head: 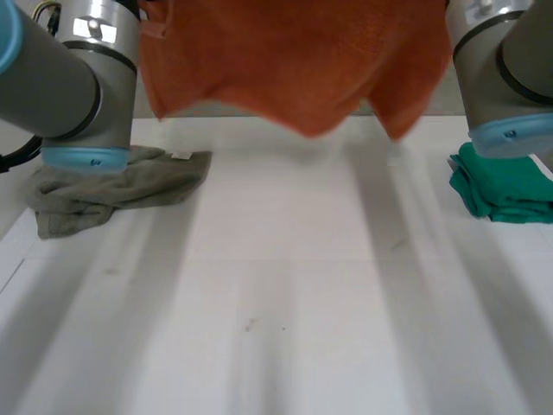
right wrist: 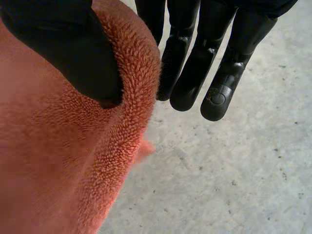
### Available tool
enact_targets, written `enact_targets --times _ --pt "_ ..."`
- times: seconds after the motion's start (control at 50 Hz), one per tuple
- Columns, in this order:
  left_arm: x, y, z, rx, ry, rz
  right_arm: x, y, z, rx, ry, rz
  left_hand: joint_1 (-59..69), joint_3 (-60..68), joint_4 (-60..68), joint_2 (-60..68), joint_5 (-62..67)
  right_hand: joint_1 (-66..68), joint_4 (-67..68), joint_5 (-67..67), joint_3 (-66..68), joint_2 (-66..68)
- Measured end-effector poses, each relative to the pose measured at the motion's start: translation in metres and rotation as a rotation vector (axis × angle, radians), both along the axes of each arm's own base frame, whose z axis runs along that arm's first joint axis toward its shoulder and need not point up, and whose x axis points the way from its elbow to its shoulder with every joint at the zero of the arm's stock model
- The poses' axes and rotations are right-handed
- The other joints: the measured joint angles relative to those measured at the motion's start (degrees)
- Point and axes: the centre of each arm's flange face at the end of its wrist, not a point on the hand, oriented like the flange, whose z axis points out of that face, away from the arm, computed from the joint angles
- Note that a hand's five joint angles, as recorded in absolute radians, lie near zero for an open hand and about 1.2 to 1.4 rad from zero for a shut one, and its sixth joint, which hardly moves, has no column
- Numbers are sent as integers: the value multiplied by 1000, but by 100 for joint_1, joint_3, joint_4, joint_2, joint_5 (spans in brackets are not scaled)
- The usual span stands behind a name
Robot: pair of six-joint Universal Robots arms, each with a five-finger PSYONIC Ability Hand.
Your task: Fold the laundry.
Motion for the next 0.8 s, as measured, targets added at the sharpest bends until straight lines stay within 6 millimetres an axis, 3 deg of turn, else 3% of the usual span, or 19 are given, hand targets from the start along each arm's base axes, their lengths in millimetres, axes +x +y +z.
enact_targets --times 0.06,0.16,0.18,0.2,0.26,0.3,0.36,0.42,0.44,0.5,0.52,0.58,0.68,0.8 --pt "5 8 -28 94 -50 -3 -3 13 -28 104 58 10 0 0 0 0 0 0 0 0 0 0" --pt "14 23 -103 337 -185 -16 -13 39 -100 368 190 24 0 0 1 1 0 0 0 0 0 0" --pt "14 23 -103 337 -185 -16 -13 39 -100 368 190 24 0 0 1 1 0 0 0 0 0 0" --pt "18 29 -131 428 -232 -20 -18 51 -131 486 243 30 0 0 1 1 0 0 0 0 0 0" --pt "26 41 -175 571 -303 -24 -25 69 -171 631 298 46 0 0 1 1 0 0 0 0 0 0" --pt "29 44 -190 619 -325 -25 -27 76 -185 684 313 56 0 1 2 1 0 0 0 0 0 0" --pt "34 51 -229 731 -385 -22 -26 85 -216 787 323 97 -1 -68 -93 -85 0 0 0 0 0 0" --pt "39 55 -256 803 -437 -14 -24 89 -235 853 313 127 -1209 -1296 -1361 -1429 -1068 0 0 0 0 0" --pt "41 56 -262 819 -455 -8 -23 90 -242 875 304 140 -2496 -2510 -2599 -2562 -2290 0 0 0 0 0" --pt "44 58 -268 834 -477 0 -22 92 -248 900 291 151 -2634 -2645 -2742 -2701 -2431 0 0 0 0 0" --pt "47 59 -266 833 -485 5 -22 92 -251 912 280 156 -3777 -3911 -4019 -3957 -3718 0 0 0 0 0" --pt "50 63 -259 822 -485 11 -23 93 -251 919 260 159 -4016 -4297 -4433 -4368 -4129 0 0 0 0 0" --pt "55 78 -246 814 -466 8 -27 98 -240 898 223 160 -4276 -4656 -4743 -4705 -4469 0 0 0 0 0" --pt "60 97 -247 855 -433 -11 -31 102 -236 886 209 159 -4276 -4657 -4771 -4712 -4490 0 0 0 0 0"
